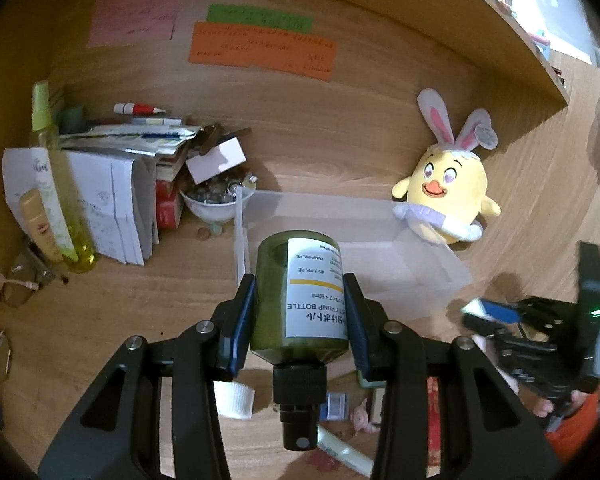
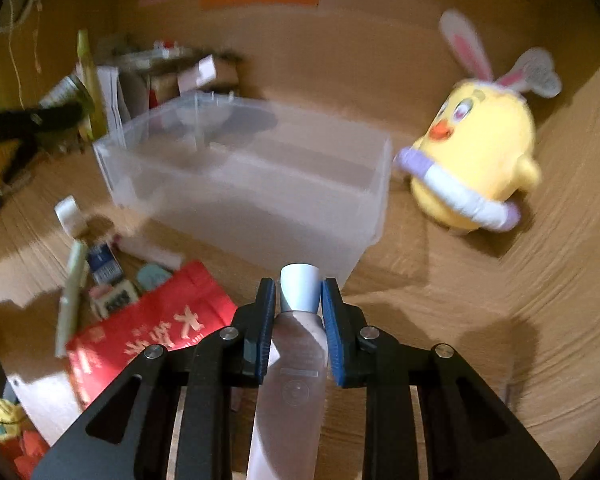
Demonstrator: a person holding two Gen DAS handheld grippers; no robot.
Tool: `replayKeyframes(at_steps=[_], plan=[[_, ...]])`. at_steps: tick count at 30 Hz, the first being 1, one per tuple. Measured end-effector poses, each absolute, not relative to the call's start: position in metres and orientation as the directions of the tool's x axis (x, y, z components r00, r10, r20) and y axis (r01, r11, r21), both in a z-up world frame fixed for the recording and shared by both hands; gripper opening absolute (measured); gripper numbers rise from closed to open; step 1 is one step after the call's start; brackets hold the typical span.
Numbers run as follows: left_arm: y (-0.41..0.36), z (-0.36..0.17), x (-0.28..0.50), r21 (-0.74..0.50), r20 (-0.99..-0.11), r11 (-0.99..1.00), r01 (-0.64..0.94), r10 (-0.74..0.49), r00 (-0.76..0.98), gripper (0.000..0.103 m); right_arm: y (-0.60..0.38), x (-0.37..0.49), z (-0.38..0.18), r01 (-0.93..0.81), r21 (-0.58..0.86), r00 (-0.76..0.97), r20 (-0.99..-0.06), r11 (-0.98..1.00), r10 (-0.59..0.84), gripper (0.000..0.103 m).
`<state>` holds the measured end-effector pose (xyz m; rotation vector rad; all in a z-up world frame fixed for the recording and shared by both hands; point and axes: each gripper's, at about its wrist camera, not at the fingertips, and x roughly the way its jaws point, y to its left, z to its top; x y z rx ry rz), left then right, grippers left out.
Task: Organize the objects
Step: 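Carry the green bottle and pink tube over the clear bin with both tools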
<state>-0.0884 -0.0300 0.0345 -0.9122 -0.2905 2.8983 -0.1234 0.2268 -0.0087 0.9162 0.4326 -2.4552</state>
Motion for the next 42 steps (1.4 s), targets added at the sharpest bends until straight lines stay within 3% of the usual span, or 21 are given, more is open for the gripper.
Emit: replayKeyframes(at_steps=[9, 18, 29, 42], plan=[[-0.02, 0.048, -0.114, -0.174, -0.559, -0.984, -0.039, 0.131, -0.819, 0.041, 0.236, -0.121, 0.058, 0.515, -0.075, -0.752, -0.518, -0.854, -0.408, 0.021], [-0.018, 0.05, -0.141, -0.183, -0.584, -0.982, -0.047, 0.147, -0.798, 0.041, 0.205, -0.162, 0.085, 0.509, -0.07, -0.776, -0.469, -0.858, -0.422, 0.021], [-0.018, 0.037, -0.18, -0.175, -0.627, -0.984, -0.033, 0.137, -0.767, 0.041, 0.159, -0.212, 0.084, 0.495, -0.133, -0.794, -0.47, -0.859, -0.385, 0.021], [-0.016, -0.002, -0.205, -0.18, -0.705, -0.983, -0.035, 0.154, -0.692, 0.041, 0.119, -0.242, 0.026, 0.536, -0.27, -0.737, -0.611, -0.8, -0.287, 0.021]])
